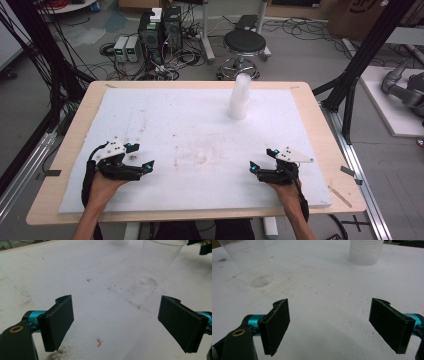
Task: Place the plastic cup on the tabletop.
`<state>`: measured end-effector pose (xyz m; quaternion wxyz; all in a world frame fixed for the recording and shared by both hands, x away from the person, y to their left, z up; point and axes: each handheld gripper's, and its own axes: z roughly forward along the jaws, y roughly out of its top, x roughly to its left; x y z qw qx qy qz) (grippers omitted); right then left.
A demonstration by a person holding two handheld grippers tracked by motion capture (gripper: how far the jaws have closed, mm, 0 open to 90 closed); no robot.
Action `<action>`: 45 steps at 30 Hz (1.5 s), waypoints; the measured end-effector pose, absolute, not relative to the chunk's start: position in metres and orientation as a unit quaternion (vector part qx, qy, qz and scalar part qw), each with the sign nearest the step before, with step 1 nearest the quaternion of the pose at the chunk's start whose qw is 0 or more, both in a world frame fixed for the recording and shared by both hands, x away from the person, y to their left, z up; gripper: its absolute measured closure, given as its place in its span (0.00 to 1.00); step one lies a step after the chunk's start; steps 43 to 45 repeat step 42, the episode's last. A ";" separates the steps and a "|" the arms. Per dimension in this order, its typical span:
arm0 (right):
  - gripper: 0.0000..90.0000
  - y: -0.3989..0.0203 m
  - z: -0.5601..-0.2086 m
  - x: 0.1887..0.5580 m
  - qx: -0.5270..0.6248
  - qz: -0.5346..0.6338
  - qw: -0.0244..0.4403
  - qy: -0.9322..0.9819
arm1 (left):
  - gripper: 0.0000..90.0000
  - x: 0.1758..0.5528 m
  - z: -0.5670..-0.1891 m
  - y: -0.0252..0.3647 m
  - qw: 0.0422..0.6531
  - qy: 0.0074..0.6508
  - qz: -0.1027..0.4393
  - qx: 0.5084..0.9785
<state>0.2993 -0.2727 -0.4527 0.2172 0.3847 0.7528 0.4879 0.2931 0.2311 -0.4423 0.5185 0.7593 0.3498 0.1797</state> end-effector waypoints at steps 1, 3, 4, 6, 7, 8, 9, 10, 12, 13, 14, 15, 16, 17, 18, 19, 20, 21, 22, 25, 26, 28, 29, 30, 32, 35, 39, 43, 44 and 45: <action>0.18 -0.273 -0.453 0.299 0.385 0.489 0.218 0.752 | 0.15 0.292 -0.444 0.232 0.521 0.355 0.185 0.754; 0.18 -0.273 -0.453 0.298 0.383 0.491 0.221 0.751 | 0.15 0.289 -0.450 0.232 0.527 0.363 0.199 0.742; 0.18 -0.273 -0.453 0.298 0.382 0.492 0.221 0.750 | 0.15 0.288 -0.452 0.232 0.528 0.366 0.205 0.738; 0.18 -0.274 -0.453 0.297 0.381 0.494 0.224 0.749 | 0.15 0.287 -0.455 0.232 0.526 0.366 0.216 0.737; 0.18 -0.274 -0.453 0.297 0.382 0.496 0.223 0.747 | 0.15 0.287 -0.457 0.232 0.527 0.366 0.216 0.736; 0.18 -0.275 -0.453 0.297 0.381 0.501 0.226 0.744 | 0.15 0.287 -0.459 0.233 0.530 0.367 0.213 0.734; 0.18 -0.276 -0.453 0.296 0.382 0.504 0.226 0.740 | 0.15 0.287 -0.461 0.234 0.528 0.368 0.211 0.735; 0.18 -0.276 -0.453 0.296 0.385 0.507 0.226 0.737 | 0.15 0.287 -0.462 0.234 0.525 0.367 0.216 0.737; 0.18 -0.277 -0.453 0.295 0.382 0.510 0.231 0.735 | 0.15 0.288 -0.465 0.235 0.523 0.370 0.212 0.738; 0.18 -0.277 -0.453 0.295 0.380 0.511 0.234 0.735 | 0.15 0.288 -0.465 0.236 0.524 0.371 0.209 0.737; 0.18 -0.277 -0.453 0.294 0.383 0.510 0.230 0.735 | 0.15 0.288 -0.465 0.236 0.526 0.372 0.210 0.736; 0.18 -0.276 -0.453 0.294 0.382 0.509 0.232 0.735 | 0.15 0.287 -0.465 0.237 0.527 0.374 0.210 0.733; 0.18 -0.276 -0.453 0.294 0.380 0.508 0.233 0.736 | 0.15 0.287 -0.465 0.237 0.528 0.373 0.212 0.733; 0.18 -0.276 -0.453 0.294 0.380 0.507 0.233 0.738 | 0.15 0.287 -0.465 0.236 0.528 0.372 0.215 0.733; 0.18 -0.276 -0.453 0.294 0.381 0.506 0.234 0.738 | 0.15 0.286 -0.465 0.236 0.526 0.371 0.221 0.733; 0.18 -0.276 -0.453 0.294 0.380 0.506 0.234 0.738 | 0.15 0.285 -0.465 0.235 0.525 0.369 0.226 0.733; 0.18 -0.276 -0.453 0.294 0.381 0.506 0.234 0.737 | 0.16 0.285 -0.465 0.235 0.526 0.368 0.226 0.733; 0.18 -0.276 -0.453 0.294 0.380 0.507 0.234 0.737 | 0.16 0.285 -0.465 0.235 0.527 0.369 0.226 0.732; 0.18 -0.276 -0.453 0.294 0.382 0.508 0.234 0.736 | 0.16 0.285 -0.465 0.236 0.529 0.370 0.225 0.730; 0.18 -0.276 -0.453 0.294 0.385 0.508 0.233 0.735 | 0.16 0.284 -0.466 0.237 0.534 0.373 0.225 0.725; 0.18 -0.277 -0.453 0.295 0.382 0.509 0.236 0.735 | 0.16 0.284 -0.466 0.237 0.534 0.373 0.224 0.725; 0.18 -0.277 -0.453 0.294 0.386 0.510 0.233 0.733 | 0.16 0.285 -0.466 0.238 0.534 0.372 0.221 0.726; 0.18 -0.277 -0.453 0.294 0.387 0.511 0.233 0.732 | 0.16 0.285 -0.466 0.238 0.536 0.374 0.220 0.724; 0.18 -0.277 -0.453 0.294 0.388 0.511 0.232 0.731 | 0.16 0.285 -0.466 0.239 0.536 0.374 0.219 0.724; 0.18 -0.278 -0.453 0.294 0.385 0.512 0.234 0.731 | 0.16 0.285 -0.466 0.239 0.540 0.375 0.218 0.721; 0.18 -0.278 -0.453 0.293 0.384 0.513 0.236 0.730 | 0.16 0.284 -0.466 0.240 0.543 0.373 0.220 0.720; 0.18 -0.278 -0.453 0.292 0.379 0.519 0.236 0.729 | 0.16 0.284 -0.466 0.240 0.543 0.369 0.221 0.721; 0.18 -0.279 -0.453 0.291 0.378 0.524 0.239 0.725 | 0.16 0.285 -0.466 0.241 0.544 0.374 0.217 0.719; 0.18 -0.279 -0.453 0.291 0.378 0.524 0.239 0.725 | 0.16 0.285 -0.466 0.241 0.544 0.374 0.217 0.719; 0.18 -0.279 -0.453 0.291 0.378 0.524 0.239 0.725 | 0.16 0.285 -0.466 0.241 0.544 0.374 0.217 0.719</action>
